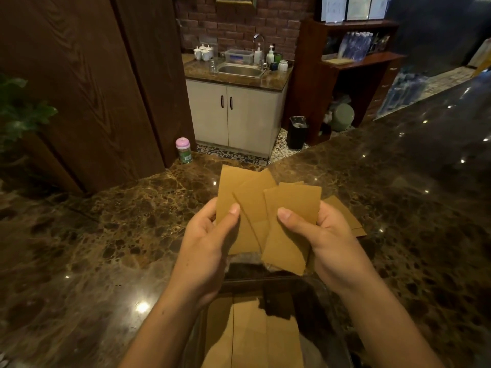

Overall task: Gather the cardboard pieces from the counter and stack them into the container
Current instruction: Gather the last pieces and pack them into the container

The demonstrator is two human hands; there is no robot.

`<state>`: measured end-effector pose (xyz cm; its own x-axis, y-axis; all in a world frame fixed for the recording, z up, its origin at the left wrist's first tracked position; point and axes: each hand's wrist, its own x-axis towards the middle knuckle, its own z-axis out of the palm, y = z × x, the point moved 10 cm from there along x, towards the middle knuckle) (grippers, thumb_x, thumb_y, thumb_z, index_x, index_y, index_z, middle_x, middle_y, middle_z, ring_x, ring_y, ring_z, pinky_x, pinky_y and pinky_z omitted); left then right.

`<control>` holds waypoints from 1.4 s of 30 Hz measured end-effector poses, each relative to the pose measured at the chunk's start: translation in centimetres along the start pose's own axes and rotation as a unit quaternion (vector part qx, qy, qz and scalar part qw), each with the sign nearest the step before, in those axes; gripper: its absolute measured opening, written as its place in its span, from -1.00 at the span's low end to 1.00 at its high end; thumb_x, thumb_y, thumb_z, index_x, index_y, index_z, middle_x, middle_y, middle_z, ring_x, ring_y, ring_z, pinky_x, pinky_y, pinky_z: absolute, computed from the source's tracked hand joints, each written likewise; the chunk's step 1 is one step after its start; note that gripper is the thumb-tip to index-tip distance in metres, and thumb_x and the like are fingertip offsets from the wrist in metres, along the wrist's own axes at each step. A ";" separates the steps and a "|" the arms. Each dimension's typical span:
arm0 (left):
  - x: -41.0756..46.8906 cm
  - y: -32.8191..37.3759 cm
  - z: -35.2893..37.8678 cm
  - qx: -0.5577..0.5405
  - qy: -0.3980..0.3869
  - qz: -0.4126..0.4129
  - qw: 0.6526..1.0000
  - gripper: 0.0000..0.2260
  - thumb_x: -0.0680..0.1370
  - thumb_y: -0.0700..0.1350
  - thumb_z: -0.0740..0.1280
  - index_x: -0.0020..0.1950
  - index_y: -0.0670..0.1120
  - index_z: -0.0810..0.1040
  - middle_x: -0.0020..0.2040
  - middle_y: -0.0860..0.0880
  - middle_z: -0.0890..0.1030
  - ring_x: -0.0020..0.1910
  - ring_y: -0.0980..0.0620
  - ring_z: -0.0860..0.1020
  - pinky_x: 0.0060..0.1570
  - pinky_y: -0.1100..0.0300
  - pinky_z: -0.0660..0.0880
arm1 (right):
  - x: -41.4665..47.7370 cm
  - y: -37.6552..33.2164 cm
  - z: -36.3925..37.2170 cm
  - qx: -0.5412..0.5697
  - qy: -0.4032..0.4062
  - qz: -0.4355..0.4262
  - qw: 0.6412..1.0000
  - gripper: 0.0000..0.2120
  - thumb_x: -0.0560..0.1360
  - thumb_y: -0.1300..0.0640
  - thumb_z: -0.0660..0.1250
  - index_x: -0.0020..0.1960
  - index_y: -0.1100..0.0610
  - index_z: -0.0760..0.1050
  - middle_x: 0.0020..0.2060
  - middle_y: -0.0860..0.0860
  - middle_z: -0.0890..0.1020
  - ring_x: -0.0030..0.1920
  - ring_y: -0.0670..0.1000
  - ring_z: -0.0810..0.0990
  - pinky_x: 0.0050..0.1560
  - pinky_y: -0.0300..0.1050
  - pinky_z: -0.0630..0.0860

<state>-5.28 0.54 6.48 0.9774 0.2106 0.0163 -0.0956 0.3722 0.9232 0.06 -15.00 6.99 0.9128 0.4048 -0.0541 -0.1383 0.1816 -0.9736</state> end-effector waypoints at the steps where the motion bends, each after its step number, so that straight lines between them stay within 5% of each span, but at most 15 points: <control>1: 0.0 -0.1 -0.1 -0.011 0.005 -0.006 1.000 -0.74 0.66 -0.18 0.21 0.32 -0.13 0.56 0.12 -0.17 0.72 0.07 -0.09 0.70 -0.01 0.09 0.66 | 0.0 0.1 -0.1 0.028 0.015 0.001 0.999 -0.68 0.53 0.17 0.39 0.27 0.09 0.58 0.07 0.08 0.78 0.04 0.07 0.77 -0.02 -0.05 0.71; 7: -0.2 0.1 0.0 0.042 0.001 0.016 0.999 -0.76 0.64 -0.17 0.27 0.28 -0.08 0.60 0.14 -0.11 0.72 0.13 -0.08 0.69 0.02 0.07 0.65 | 0.0 -0.1 0.8 0.092 0.004 0.014 0.996 -0.73 0.56 0.21 0.36 0.24 0.06 0.60 0.06 0.03 0.78 0.03 -0.01 0.78 -0.05 -0.13 0.72; 10: -0.4 -0.2 0.2 0.076 -0.008 0.016 0.997 -0.77 0.64 -0.19 0.29 0.28 -0.12 0.61 0.12 -0.14 0.73 0.10 -0.10 0.70 0.01 0.09 0.65 | 0.1 -0.7 1.1 0.049 -0.010 -0.004 0.999 -0.69 0.56 0.19 0.38 0.29 0.04 0.57 0.11 0.03 0.77 0.12 0.04 0.75 0.05 -0.06 0.71; 13: -0.5 -0.8 0.3 0.091 -0.012 -0.013 0.996 -0.73 0.65 -0.08 0.26 0.26 -0.13 0.63 0.09 -0.15 0.74 0.11 -0.14 0.70 0.07 -0.01 0.66 | -0.2 -3.2 0.8 -0.054 0.006 -0.111 0.992 -0.70 0.54 0.15 0.41 0.26 0.02 0.56 0.10 -0.05 0.75 0.13 -0.01 0.73 0.08 -0.09 0.69; 16: -0.5 -1.7 0.1 0.037 -0.003 -0.080 0.996 -0.58 0.60 0.12 0.21 0.25 -0.12 0.63 0.10 -0.17 0.74 0.11 -0.17 0.70 0.11 -0.05 0.65 | -1.7 -6.8 1.3 -0.199 -0.027 -0.273 0.941 -0.74 0.51 0.13 0.49 0.16 -0.06 0.58 0.03 -0.18 0.73 0.06 -0.11 0.71 0.03 -0.17 0.67; 19: -0.7 -2.2 -0.5 -0.078 0.004 -0.139 0.987 -0.45 0.53 0.18 0.25 0.32 -0.19 0.57 0.15 -0.18 0.72 0.09 -0.06 0.72 -0.05 0.05 0.69 | -3.3 -7.2 3.0 -0.339 -0.158 -0.360 0.855 -0.73 0.51 0.23 0.48 0.18 0.04 0.62 0.09 -0.02 0.74 0.10 0.00 0.72 0.03 0.00 0.68; 21: -0.7 -1.7 -0.7 -0.071 -0.014 -0.127 0.989 -0.57 0.55 -0.01 0.31 0.40 -0.12 0.52 0.16 -0.10 0.71 0.04 0.09 0.72 -0.18 0.25 0.66 | -3.7 -6.1 3.4 -0.431 -0.214 -0.355 0.801 -0.64 0.47 0.28 0.53 0.21 0.00 0.62 0.18 -0.04 0.72 0.16 -0.06 0.68 0.07 -0.13 0.64; 24: -0.6 -1.5 -1.0 -0.073 -0.021 -0.110 0.991 -0.38 0.47 -0.35 0.38 0.49 0.02 0.39 0.19 -0.18 0.70 0.13 -0.16 0.70 -0.11 0.05 0.69 | -4.1 -4.8 3.5 -0.507 -0.253 -0.313 0.762 -0.60 0.43 0.30 0.58 0.15 -0.07 0.67 0.31 -0.27 0.64 0.23 -0.21 0.61 0.15 -0.29 0.58; 27: -0.3 -0.6 -1.6 -0.044 0.016 -0.064 0.997 -0.34 0.47 -0.40 0.39 0.50 0.02 0.35 0.14 -0.21 0.72 0.12 -0.19 0.70 -0.01 -0.04 0.68 | -3.3 -4.2 2.2 -0.438 -0.247 -0.195 0.842 -0.75 0.49 0.22 0.51 0.11 -0.05 0.71 0.37 -0.28 0.59 0.32 -0.20 0.60 0.23 -0.17 0.61; 31: -0.6 0.0 -0.7 0.047 -0.017 -0.034 0.998 -0.46 0.54 -0.36 0.36 0.45 0.02 0.39 0.10 -0.19 0.73 0.08 -0.18 0.71 0.00 -0.03 0.68 | -1.2 -4.3 -0.5 -0.260 -0.137 -0.088 0.952 -0.68 0.47 0.05 0.54 0.22 -0.03 0.65 0.12 0.02 0.73 0.06 0.07 0.73 -0.01 0.07 0.72; 37: -1.2 -0.6 0.6 0.119 -0.083 -0.042 0.989 -0.51 0.55 -0.35 0.39 0.41 0.01 0.46 0.11 -0.12 0.74 0.08 -0.13 0.72 0.01 -0.01 0.67 | 1.8 -3.0 -0.3 -0.204 -0.083 -0.016 0.975 -0.60 0.41 0.04 0.47 0.24 0.05 0.58 0.05 0.04 0.75 0.06 0.05 0.75 0.05 -0.01 0.66; 42: -0.8 0.3 -2.3 0.105 0.032 0.022 0.994 -0.64 0.48 -0.31 0.47 0.25 -0.10 0.59 0.08 -0.14 0.73 0.00 -0.09 0.73 -0.08 0.14 0.66 | 1.8 -3.0 -2.0 -0.074 0.017 -0.049 0.996 -0.67 0.52 0.16 0.44 0.26 0.01 0.57 0.06 -0.03 0.77 0.06 -0.02 0.76 -0.06 -0.14 0.69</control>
<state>-6.49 2.52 5.85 0.9584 0.2825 0.0399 -0.0896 0.1652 0.9822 2.86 -16.66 9.36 0.9317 0.3613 0.0372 0.0075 0.0831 -0.9965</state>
